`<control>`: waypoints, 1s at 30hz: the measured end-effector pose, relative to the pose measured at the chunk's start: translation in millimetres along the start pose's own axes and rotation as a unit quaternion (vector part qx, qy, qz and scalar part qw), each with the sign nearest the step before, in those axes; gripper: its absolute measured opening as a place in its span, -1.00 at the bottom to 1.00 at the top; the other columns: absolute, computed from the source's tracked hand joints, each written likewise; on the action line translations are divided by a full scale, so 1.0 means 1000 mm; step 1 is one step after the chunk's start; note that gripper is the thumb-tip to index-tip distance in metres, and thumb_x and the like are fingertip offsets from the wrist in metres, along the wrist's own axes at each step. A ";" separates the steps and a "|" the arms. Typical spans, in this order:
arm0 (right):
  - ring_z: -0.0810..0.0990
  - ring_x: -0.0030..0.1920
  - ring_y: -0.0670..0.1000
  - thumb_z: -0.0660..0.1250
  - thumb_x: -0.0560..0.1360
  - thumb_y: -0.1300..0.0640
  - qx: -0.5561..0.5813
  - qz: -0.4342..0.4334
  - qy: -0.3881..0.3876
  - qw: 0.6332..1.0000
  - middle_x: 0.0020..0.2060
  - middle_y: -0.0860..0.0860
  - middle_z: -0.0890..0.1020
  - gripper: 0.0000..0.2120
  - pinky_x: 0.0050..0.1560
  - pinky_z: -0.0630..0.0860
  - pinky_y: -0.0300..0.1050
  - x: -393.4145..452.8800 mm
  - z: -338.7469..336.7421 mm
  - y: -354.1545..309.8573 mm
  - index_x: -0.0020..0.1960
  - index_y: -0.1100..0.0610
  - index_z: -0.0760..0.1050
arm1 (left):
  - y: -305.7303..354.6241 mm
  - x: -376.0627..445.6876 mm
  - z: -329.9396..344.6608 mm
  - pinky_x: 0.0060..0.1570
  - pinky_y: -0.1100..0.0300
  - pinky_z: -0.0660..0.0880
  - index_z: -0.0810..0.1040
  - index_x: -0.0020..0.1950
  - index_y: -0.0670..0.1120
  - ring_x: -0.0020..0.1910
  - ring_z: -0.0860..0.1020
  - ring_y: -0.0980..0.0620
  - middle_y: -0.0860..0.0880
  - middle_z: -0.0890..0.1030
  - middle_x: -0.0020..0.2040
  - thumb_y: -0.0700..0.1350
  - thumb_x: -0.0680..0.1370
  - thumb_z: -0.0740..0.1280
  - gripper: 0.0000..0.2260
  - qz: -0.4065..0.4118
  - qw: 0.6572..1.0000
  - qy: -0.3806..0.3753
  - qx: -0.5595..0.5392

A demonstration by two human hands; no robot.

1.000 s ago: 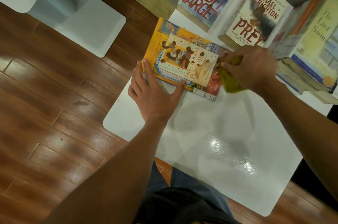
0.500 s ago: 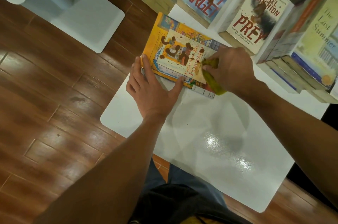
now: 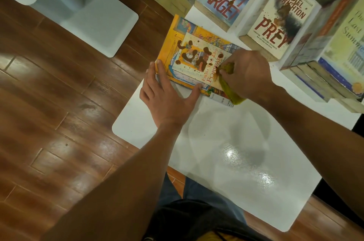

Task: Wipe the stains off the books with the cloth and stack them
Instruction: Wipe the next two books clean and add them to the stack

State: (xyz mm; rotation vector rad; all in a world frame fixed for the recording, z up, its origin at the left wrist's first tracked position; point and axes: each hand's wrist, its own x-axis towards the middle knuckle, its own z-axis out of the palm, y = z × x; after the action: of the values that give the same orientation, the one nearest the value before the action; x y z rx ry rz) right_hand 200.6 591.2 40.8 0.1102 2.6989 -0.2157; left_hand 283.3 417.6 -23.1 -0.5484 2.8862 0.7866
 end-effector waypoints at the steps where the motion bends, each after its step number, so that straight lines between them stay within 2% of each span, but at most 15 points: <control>1: 0.58 0.05 0.08 0.39 0.54 -0.08 0.004 0.002 0.003 1.000 0.09 0.02 0.65 -0.74 -0.07 0.45 -0.11 0.000 0.000 0.001 0.16 0.01 0.66 | 0.000 0.000 0.000 0.52 -0.03 0.02 0.11 0.63 -0.08 0.57 0.12 -0.09 -0.07 0.16 0.61 0.52 0.43 0.25 -0.02 -0.001 1.000 0.000 -0.002; 4: 0.57 0.08 0.08 0.39 0.54 -0.09 0.020 0.017 0.028 0.999 0.11 0.03 0.64 -0.74 -0.05 0.44 -0.10 0.002 0.001 0.003 0.15 0.00 0.66 | -0.001 0.002 0.000 0.52 -0.05 0.04 0.11 0.63 -0.08 0.56 0.13 -0.10 -0.07 0.16 0.61 0.52 0.43 0.24 -0.02 -0.004 1.000 0.001 0.001; 7: 0.58 0.07 0.08 0.41 0.53 -0.07 0.014 -0.034 0.019 0.999 0.11 0.02 0.65 -0.77 -0.06 0.44 -0.11 -0.001 0.004 0.003 0.13 -0.01 0.68 | -0.001 0.001 0.000 0.51 -0.05 0.06 0.12 0.63 -0.08 0.56 0.14 -0.10 -0.07 0.17 0.61 0.53 0.43 0.24 -0.02 0.001 1.000 0.002 0.005; 11: 0.57 0.07 0.07 0.41 0.52 -0.08 0.034 0.003 0.049 0.998 0.10 0.02 0.65 -0.77 -0.04 0.47 -0.10 0.002 0.004 0.005 0.11 0.00 0.68 | -0.001 0.001 0.001 0.50 -0.06 0.09 0.14 0.63 -0.08 0.55 0.16 -0.10 -0.08 0.19 0.60 0.53 0.43 0.24 -0.02 0.000 1.000 0.008 0.008; 14: 0.56 0.11 0.09 0.44 0.50 -0.07 0.029 -0.059 0.030 0.997 0.10 0.02 0.65 -0.77 0.04 0.55 -0.02 -0.003 0.008 0.003 0.10 -0.02 0.69 | 0.000 0.001 0.000 0.49 -0.06 0.11 0.15 0.62 -0.08 0.54 0.17 -0.10 -0.09 0.20 0.59 0.52 0.43 0.24 -0.03 0.004 1.000 0.011 0.013; 17: 0.57 0.08 0.05 0.43 0.51 -0.08 0.059 -0.008 0.055 0.997 0.11 -0.01 0.65 -0.77 0.00 0.49 -0.09 0.004 0.006 0.009 0.12 -0.03 0.68 | 0.000 0.002 0.001 0.49 -0.05 0.10 0.15 0.62 -0.09 0.54 0.18 -0.10 -0.09 0.21 0.59 0.52 0.43 0.24 -0.03 0.004 1.000 0.013 0.013; 19: 0.57 0.06 0.05 0.43 0.51 -0.07 0.059 -0.014 0.066 0.996 0.09 0.01 0.65 -0.76 0.00 0.47 -0.11 0.001 0.011 0.007 0.12 -0.01 0.68 | 0.000 0.002 0.000 0.49 -0.05 0.11 0.16 0.62 -0.09 0.54 0.18 -0.10 -0.09 0.21 0.59 0.52 0.43 0.25 -0.03 0.004 1.000 0.015 0.013; 22: 0.56 0.05 0.04 0.46 0.48 -0.08 0.054 -0.056 0.042 0.996 0.09 0.02 0.64 -0.76 0.04 0.49 -0.09 -0.006 0.016 0.006 0.10 -0.01 0.69 | 0.000 0.000 0.000 0.48 -0.05 0.12 0.16 0.62 -0.09 0.54 0.19 -0.10 -0.09 0.21 0.59 0.53 0.42 0.24 -0.02 0.006 1.000 0.016 0.011; 26: 0.58 0.09 0.05 0.47 0.49 -0.06 0.071 -0.021 0.062 0.995 0.11 0.00 0.65 -0.76 0.07 0.52 -0.07 0.002 0.008 0.007 0.11 0.00 0.69 | -0.001 0.001 0.000 0.49 -0.03 0.09 0.15 0.62 -0.09 0.55 0.17 -0.09 -0.09 0.20 0.59 0.52 0.42 0.25 -0.02 0.004 1.000 0.015 0.010; 28: 0.58 0.10 0.08 0.48 0.47 -0.08 0.054 -0.059 0.029 0.996 0.10 -0.01 0.66 -0.75 0.10 0.56 0.01 -0.001 0.010 0.005 0.09 -0.02 0.69 | 0.000 0.000 0.000 0.49 -0.03 0.09 0.15 0.62 -0.09 0.55 0.16 -0.09 -0.08 0.20 0.59 0.51 0.43 0.26 -0.03 0.006 1.000 0.015 0.007; 30: 0.56 0.13 0.08 0.49 0.44 -0.12 0.061 -0.056 0.004 0.997 0.11 -0.03 0.65 -0.75 0.15 0.55 0.05 0.002 0.006 0.008 0.08 -0.07 0.69 | 0.000 -0.001 0.001 0.50 -0.04 0.09 0.15 0.62 -0.09 0.55 0.16 -0.09 -0.08 0.20 0.59 0.51 0.43 0.26 -0.03 0.005 1.000 0.016 0.003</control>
State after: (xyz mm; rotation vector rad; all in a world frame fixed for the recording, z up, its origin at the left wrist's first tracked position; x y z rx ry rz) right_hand 202.0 597.8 33.2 -0.0051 2.7013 -0.4151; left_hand 284.2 417.9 -23.6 -0.5502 2.9214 0.7774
